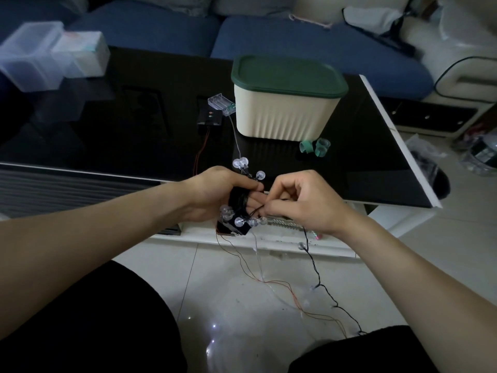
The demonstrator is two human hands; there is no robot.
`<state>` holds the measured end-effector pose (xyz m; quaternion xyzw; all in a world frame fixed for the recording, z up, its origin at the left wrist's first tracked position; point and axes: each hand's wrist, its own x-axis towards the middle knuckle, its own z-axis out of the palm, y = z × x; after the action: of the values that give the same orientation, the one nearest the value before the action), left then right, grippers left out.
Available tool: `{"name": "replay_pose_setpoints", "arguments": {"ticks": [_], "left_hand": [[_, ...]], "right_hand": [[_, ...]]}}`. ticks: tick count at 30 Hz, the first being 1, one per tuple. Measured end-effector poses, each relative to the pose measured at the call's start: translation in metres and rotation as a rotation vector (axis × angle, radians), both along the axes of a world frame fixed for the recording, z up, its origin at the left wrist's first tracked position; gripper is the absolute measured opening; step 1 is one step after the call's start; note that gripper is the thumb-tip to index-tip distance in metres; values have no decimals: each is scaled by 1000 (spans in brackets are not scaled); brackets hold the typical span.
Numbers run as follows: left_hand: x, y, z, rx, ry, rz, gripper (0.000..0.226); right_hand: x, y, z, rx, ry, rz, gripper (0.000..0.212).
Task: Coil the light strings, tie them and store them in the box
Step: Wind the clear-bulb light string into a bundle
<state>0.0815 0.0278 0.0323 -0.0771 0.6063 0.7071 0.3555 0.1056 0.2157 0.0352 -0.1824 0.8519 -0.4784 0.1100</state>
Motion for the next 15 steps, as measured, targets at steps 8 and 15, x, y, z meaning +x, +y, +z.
{"name": "replay_pose_setpoints", "arguments": {"ticks": [8,15], "left_hand": [[-11,-13,1,54,-56,149,14],[-8,-9,4,117,-27,188,13]], "right_hand": [[-2,11,5,71,-84,-28,26],[-4,14,5,72,-101,-45,29]]}}
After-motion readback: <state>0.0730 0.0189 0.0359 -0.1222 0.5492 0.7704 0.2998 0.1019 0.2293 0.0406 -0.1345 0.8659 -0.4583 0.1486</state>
